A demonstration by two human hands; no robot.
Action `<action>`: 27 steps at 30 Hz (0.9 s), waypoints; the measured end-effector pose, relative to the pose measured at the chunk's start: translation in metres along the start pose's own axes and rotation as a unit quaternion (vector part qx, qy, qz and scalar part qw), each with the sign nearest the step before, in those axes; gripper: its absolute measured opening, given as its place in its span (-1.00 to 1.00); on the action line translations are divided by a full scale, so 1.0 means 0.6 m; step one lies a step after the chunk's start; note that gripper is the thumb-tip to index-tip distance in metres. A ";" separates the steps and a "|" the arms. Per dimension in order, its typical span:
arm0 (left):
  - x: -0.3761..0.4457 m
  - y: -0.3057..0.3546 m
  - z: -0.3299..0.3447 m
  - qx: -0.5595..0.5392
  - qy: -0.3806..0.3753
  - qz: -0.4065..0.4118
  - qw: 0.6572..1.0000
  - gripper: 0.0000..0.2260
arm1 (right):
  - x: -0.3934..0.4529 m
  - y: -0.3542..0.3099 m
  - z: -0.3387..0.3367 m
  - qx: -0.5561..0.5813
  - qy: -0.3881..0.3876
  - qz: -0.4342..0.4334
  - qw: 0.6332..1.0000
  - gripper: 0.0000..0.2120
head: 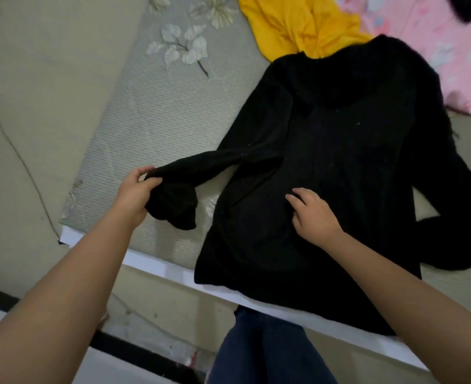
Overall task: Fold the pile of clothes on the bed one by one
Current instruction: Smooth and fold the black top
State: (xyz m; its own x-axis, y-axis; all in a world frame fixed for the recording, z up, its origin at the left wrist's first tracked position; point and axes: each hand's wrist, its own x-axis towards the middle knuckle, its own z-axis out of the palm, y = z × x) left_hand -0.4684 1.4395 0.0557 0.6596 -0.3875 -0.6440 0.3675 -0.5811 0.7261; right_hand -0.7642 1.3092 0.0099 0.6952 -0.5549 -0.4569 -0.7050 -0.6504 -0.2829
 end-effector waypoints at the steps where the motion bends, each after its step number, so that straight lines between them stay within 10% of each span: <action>1: 0.003 0.024 -0.010 -0.023 -0.027 0.006 0.999 -0.70 | 0.019 -0.001 -0.019 0.022 0.024 -0.005 0.999 -0.56; 6: 0.039 0.094 -0.045 -0.165 -0.103 0.005 0.981 -0.68 | 0.140 -0.002 -0.127 0.082 0.124 -0.006 0.989 -0.68; 10: 0.108 0.106 0.004 -0.113 0.032 0.028 0.993 -0.85 | 0.266 -0.019 -0.186 -0.012 0.121 -0.012 0.992 -0.72; 18: 0.242 0.107 0.082 0.108 0.071 0.157 0.979 -0.81 | 0.465 -0.027 -0.207 -0.185 0.066 -0.016 0.980 -0.64; 23: 0.282 0.115 0.026 0.141 0.141 0.258 0.945 -0.80 | 0.531 -0.025 -0.236 -0.335 -0.104 0.012 0.937 -0.78; 27: 0.291 0.156 0.005 0.192 0.186 0.341 0.901 -0.80 | 0.560 -0.007 -0.296 -0.217 0.107 0.041 0.969 -0.77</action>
State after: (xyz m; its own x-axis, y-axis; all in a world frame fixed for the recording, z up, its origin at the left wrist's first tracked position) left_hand -0.3210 1.3152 0.0106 0.8468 -0.5227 0.0981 -0.4135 -0.5311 0.7396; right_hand -0.5030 1.0333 0.0073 0.6860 -0.6782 -0.2634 -0.6657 -0.7312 0.1490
